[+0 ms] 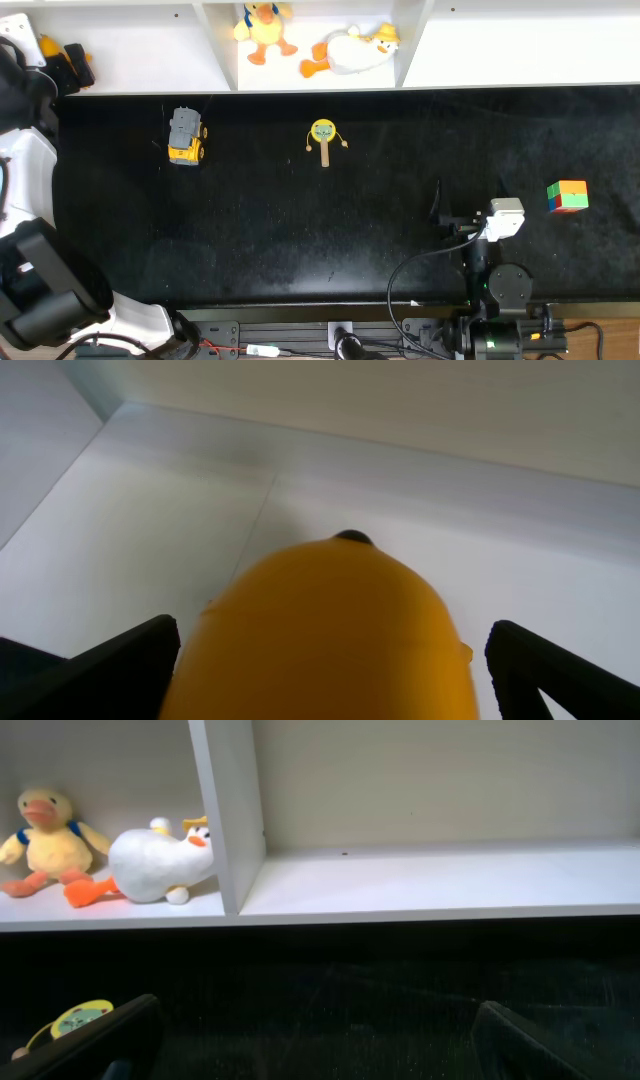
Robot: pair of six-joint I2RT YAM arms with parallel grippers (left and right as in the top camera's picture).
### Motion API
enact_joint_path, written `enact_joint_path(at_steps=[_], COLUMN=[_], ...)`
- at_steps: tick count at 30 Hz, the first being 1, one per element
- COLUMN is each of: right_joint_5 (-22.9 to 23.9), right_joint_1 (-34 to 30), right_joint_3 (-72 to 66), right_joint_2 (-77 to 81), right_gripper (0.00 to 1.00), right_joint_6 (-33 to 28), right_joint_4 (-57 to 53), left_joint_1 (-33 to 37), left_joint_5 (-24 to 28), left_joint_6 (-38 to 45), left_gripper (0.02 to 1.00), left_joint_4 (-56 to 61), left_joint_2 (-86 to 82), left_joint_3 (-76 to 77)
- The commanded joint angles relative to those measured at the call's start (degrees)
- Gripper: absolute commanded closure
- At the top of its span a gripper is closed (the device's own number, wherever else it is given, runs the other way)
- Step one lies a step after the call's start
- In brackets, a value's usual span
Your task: Store Toys
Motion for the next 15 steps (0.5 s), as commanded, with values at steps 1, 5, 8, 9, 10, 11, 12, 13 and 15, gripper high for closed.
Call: enact_joint_path(at_steps=[1, 5, 8, 9, 10, 11, 12, 13, 15], right_joint_5=[0.48, 0.48, 0.48, 0.48, 0.48, 0.48, 0.48, 0.48, 0.48], right_joint_1=[0.35, 0.35, 0.35, 0.35, 0.35, 0.35, 0.35, 0.35, 0.35], right_joint_3=[-0.79, -0.79, -0.79, -0.79, -0.79, -0.79, -0.79, -0.79, -0.79], right_joint_2=[-0.52, -0.52, -0.52, -0.52, -0.52, -0.52, -0.52, -0.52, -0.52], right_gripper=[0.007, 0.005, 0.007, 0.005, 0.007, 0.007, 0.005, 0.005, 0.005], right_joint_6=[0.00, 0.00, 0.00, 0.00, 0.00, 0.00, 0.00, 0.00, 0.00], right_joint_4=[0.28, 0.28, 0.28, 0.28, 0.28, 0.28, 0.28, 0.28, 0.26], left_joint_1=[-0.22, 0.61, 1.46, 1.46, 1.46, 1.46, 1.42, 1.36, 1.31], left_joint_5=[0.15, 0.13, 0.15, 0.15, 0.15, 0.15, 0.15, 0.13, 0.15], left_joint_6=[-0.24, -0.11, 0.00, 0.02, 0.28, 0.96, 1.51, 1.55, 1.53], left_gripper=[0.023, 0.020, 0.020, 0.020, 0.020, 0.020, 0.020, 0.020, 0.018], left_joint_4=[-1.01, -5.29, -8.28, -9.14, -9.84, -10.56, -11.13, -11.87, -12.35], left_joint_2=[-0.50, -2.38, -3.50, -3.91, -4.42, -5.05, -5.57, -6.40, -8.26], left_joint_3=[0.66, 0.63, 0.59, 0.59, 0.59, 0.59, 0.59, 0.42, -1.01])
